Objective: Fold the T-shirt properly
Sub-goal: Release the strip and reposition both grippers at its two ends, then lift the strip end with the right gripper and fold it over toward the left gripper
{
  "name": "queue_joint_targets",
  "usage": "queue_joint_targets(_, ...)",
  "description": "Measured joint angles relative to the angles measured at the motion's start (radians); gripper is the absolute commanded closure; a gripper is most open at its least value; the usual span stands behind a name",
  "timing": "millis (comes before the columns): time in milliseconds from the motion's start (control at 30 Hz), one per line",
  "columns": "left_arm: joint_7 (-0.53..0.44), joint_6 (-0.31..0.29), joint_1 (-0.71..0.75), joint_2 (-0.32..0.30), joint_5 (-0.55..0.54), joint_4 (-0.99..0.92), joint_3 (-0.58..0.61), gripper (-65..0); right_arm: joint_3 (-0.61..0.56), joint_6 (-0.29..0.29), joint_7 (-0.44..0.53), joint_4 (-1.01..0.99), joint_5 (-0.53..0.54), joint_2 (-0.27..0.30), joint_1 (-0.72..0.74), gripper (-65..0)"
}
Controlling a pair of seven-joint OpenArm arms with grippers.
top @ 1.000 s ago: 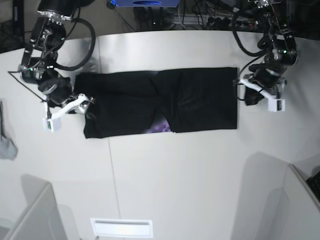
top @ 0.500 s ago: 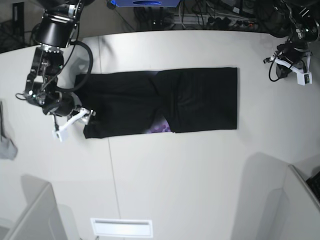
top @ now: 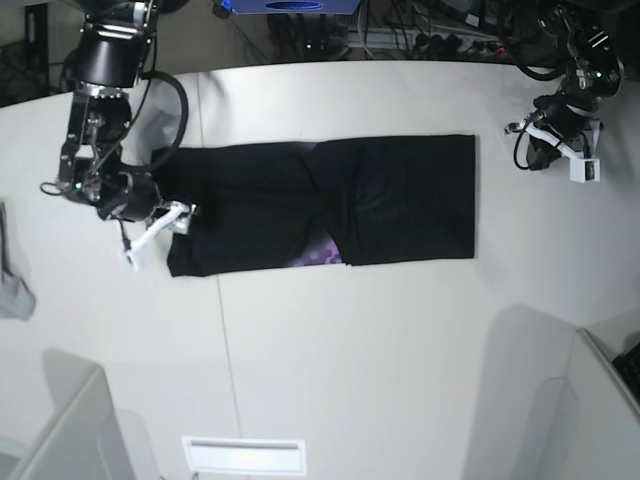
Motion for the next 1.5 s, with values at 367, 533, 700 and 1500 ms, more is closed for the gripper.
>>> queue_joint_targets(367,0.0,0.0,-0.017,-0.003,0.003,-0.023,0.013,0.0,-0.013,0.004,0.009,-0.011,-0.007,0.04,0.011,-44.6)
queue_joint_targets(533,0.0,0.0,-0.019,-0.002,0.003,-0.031,0.013,0.0,0.005,0.004,-0.006,-0.013,0.006,0.062,0.011,-44.6)
queue_joint_targets(700,0.0,0.0,-0.018,-0.002,0.003,-0.031,0.012,0.0,0.058,-0.006,-0.01,-0.034,-0.012,0.079,0.029,-44.6)
queue_joint_targets(1500,-0.021,0.0,-0.182,0.011,0.137,-0.145,0.27,0.0,-0.084,0.005,0.074,-0.083,0.022,0.039,0.017,0.0)
